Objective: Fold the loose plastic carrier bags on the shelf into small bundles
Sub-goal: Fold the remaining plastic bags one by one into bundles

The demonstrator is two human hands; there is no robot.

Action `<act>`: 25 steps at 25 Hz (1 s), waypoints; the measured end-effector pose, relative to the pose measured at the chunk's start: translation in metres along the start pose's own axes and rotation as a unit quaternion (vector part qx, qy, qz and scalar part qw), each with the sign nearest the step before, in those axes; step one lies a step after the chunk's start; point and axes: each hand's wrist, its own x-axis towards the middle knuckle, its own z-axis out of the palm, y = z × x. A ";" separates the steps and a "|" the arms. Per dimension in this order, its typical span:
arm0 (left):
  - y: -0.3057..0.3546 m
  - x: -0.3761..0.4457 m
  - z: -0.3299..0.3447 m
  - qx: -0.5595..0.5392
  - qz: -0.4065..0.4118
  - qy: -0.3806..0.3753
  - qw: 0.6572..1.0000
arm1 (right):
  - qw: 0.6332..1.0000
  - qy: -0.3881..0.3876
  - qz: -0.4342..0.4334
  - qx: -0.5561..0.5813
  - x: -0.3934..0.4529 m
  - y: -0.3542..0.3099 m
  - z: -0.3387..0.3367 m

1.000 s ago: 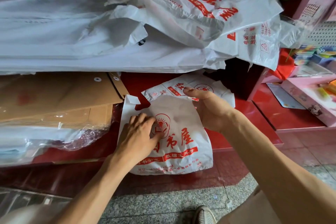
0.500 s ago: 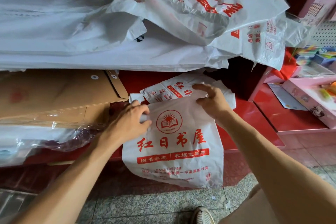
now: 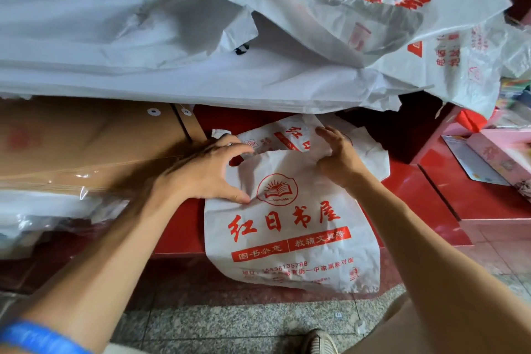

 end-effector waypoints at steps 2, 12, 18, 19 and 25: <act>0.014 -0.005 0.000 0.082 0.046 0.070 0.993 | 0.999 0.022 0.020 0.021 0.006 0.003 0.001; 0.057 -0.043 0.036 0.137 -0.008 -0.038 0.990 | 0.983 0.030 -0.149 -0.106 -0.044 -0.010 -0.032; 0.083 -0.057 0.046 0.045 0.090 0.126 0.987 | 0.921 -0.208 -0.205 -0.259 -0.142 -0.001 -0.031; 0.089 -0.064 0.048 0.035 0.096 0.082 0.991 | 0.902 -0.185 -0.215 -0.325 -0.148 0.005 -0.028; 0.098 -0.092 0.045 0.031 0.061 0.006 0.998 | 0.962 -0.119 -0.161 -0.183 -0.137 0.013 -0.046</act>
